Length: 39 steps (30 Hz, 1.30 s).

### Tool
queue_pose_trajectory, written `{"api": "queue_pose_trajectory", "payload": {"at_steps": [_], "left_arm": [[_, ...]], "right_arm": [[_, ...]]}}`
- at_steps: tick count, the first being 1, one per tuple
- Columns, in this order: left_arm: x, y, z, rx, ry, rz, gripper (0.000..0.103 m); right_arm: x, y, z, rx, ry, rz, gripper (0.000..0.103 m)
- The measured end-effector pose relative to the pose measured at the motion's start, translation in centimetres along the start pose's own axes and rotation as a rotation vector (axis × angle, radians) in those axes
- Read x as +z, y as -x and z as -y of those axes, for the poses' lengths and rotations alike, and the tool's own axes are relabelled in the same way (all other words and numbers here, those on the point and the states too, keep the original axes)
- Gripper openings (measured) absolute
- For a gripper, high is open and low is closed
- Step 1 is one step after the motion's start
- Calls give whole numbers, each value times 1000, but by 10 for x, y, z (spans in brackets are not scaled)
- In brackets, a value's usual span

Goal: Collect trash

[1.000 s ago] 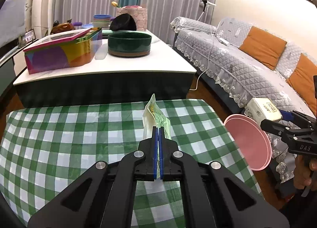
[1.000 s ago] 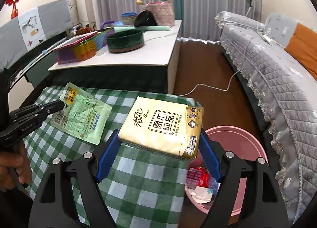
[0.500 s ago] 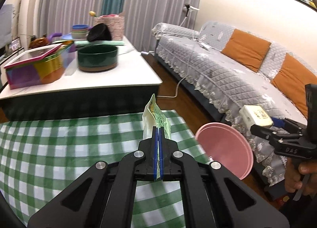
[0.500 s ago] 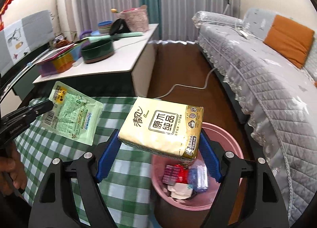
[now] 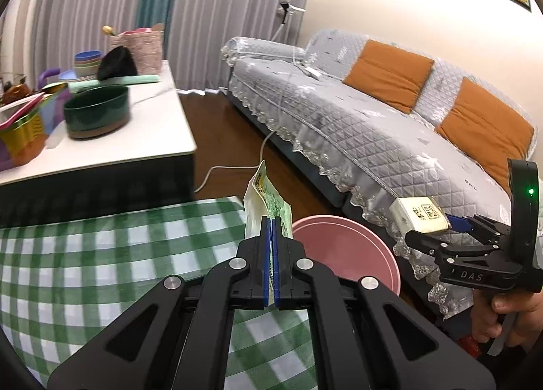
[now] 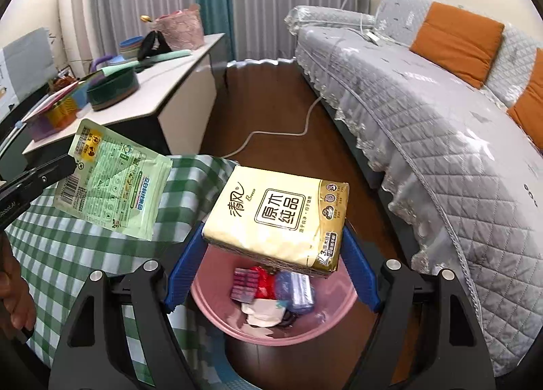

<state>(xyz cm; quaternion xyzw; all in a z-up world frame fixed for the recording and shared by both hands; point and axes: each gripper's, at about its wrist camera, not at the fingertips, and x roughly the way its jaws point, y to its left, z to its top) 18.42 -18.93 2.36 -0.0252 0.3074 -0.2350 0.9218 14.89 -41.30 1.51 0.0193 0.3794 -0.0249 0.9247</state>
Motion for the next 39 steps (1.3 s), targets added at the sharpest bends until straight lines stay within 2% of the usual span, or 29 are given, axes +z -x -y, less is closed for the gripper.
{"api": "queue_pose_trajectory", "payload": {"at_steps": [5,7,9,20,23,27,29,31,35,39], "left_arm": [[-8,-16,25,-26,-47,-12,2],[-11,-21,33,-54,-65,-19,6],[-13,-23,36,-84,-67,-27,33],[-10,1,24,-80,-41,5,33],[-9,17,20,-68,-45,21,40],[-7,53,18,-28,-41,65,72],[-5,71,16,-7,-32,81,82],[-1,92,15,10,-22,100,94],[0,126,12,47,16,124,95],[-14,160,9,92,53,121,95]], "right_arm": [[-4,-5,12,0,-17,-13,77],[-5,-7,14,-8,-21,-22,80],[-4,-7,15,-3,-24,-24,84],[3,5,15,-22,-35,21,87],[8,17,13,-23,-46,51,87],[19,45,5,-6,-54,109,88],[24,68,-2,6,-64,150,95],[27,91,-11,16,-71,190,98],[23,130,-25,49,-113,240,98],[-2,159,-40,40,-116,268,98]]}}
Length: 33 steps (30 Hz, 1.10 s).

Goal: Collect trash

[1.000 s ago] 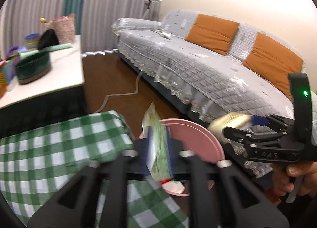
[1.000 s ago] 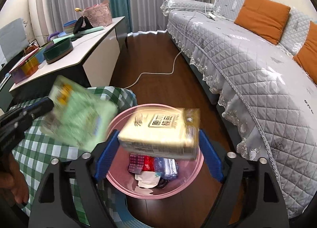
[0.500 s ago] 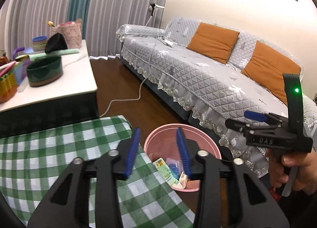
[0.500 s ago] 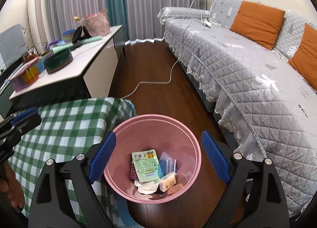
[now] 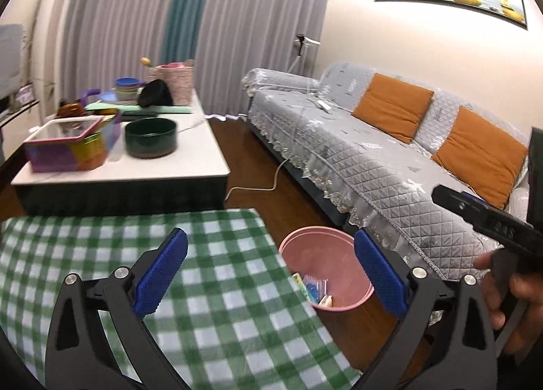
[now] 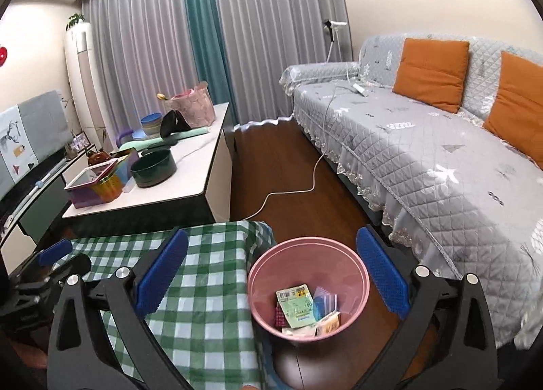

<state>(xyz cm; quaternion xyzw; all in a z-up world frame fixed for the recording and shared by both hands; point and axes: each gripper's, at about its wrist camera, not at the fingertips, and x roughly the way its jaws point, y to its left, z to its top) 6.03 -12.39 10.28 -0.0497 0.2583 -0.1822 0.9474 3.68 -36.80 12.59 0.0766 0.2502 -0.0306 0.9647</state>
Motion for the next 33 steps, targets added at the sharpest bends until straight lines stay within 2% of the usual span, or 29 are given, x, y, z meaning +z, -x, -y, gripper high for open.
{"api": "queue_pose_trajectory", "payload": {"at_steps": [4,8,13,16,18,21,23,26,33], "left_arm": [[-23,28,-4,51,7,-6,95],[-59,54,-3,128,8,29,95],[-99,66,-6,195,38,-23,95],[-120,73,-14,228,78,-55,95],[-134,75,-16,282,59,-72,95],[-142,70,-23,312,57,-103,95],[-143,64,-28,335,68,-105,95],[-146,59,-31,335,92,-120,95],[-152,57,-24,325,73,-134,95]], "right_arm": [[-32,21,-13,-7,41,-11,98],[-63,34,-25,-5,83,-34,98],[-110,44,-33,-12,105,-80,98],[-129,45,-37,16,104,-125,98],[-133,46,-44,26,129,-117,98],[-134,44,-53,15,167,-101,98],[-138,37,-58,15,177,-126,98],[-141,31,-61,12,178,-144,98],[-141,28,-64,2,183,-149,98]]}}
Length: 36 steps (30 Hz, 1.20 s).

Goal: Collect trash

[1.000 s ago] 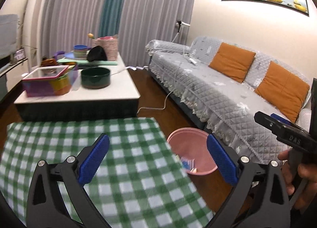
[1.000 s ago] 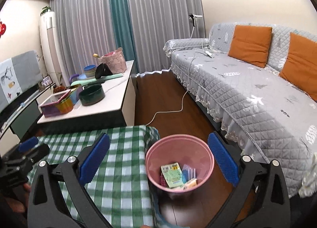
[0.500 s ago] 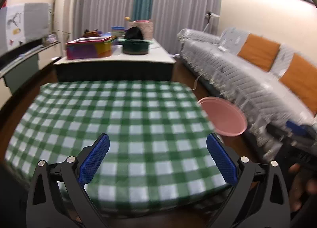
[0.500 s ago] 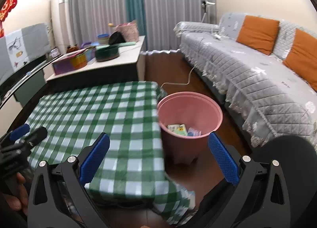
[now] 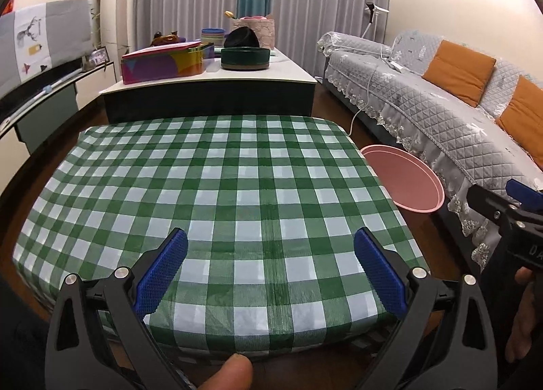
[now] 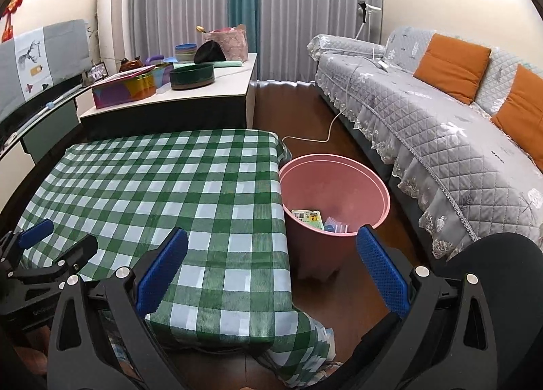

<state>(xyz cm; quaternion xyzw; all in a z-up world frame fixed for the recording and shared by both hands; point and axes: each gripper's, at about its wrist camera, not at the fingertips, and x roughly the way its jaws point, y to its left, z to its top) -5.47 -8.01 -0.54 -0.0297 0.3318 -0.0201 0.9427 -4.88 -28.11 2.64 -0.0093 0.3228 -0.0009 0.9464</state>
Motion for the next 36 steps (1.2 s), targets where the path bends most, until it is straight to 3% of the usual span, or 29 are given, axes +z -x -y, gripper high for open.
{"api": "queue_pose_trajectory", "payload": {"at_steps": [36], "left_arm": [[-1,-7,4,1,1,-23,95]], "right_arm": [[-2,-5,0,-11,-4,-9,98]]}}
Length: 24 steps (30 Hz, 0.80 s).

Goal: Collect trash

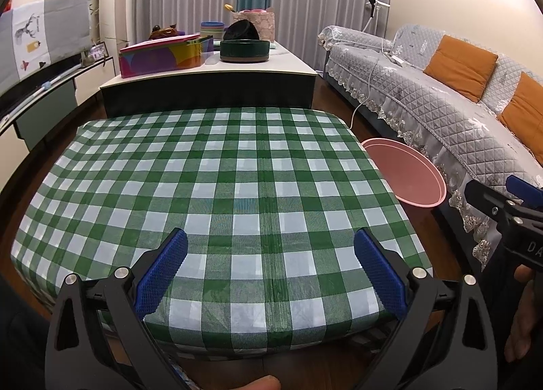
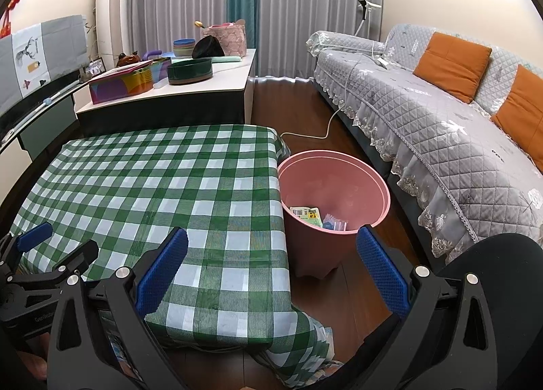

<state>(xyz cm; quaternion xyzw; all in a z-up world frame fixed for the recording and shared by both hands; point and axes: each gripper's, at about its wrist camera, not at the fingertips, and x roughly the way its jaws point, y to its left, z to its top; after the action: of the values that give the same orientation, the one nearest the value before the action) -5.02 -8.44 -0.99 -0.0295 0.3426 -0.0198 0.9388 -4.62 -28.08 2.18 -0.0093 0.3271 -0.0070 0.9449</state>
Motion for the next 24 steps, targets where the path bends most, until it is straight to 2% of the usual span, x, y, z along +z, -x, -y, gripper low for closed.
{"api": "queue_pose_trajectory", "payload": {"at_steps": [24], "left_arm": [[2,4,5,6,-9,8,95]], "right_arm": [[0,-1,-1,-2,3,0,98]]}}
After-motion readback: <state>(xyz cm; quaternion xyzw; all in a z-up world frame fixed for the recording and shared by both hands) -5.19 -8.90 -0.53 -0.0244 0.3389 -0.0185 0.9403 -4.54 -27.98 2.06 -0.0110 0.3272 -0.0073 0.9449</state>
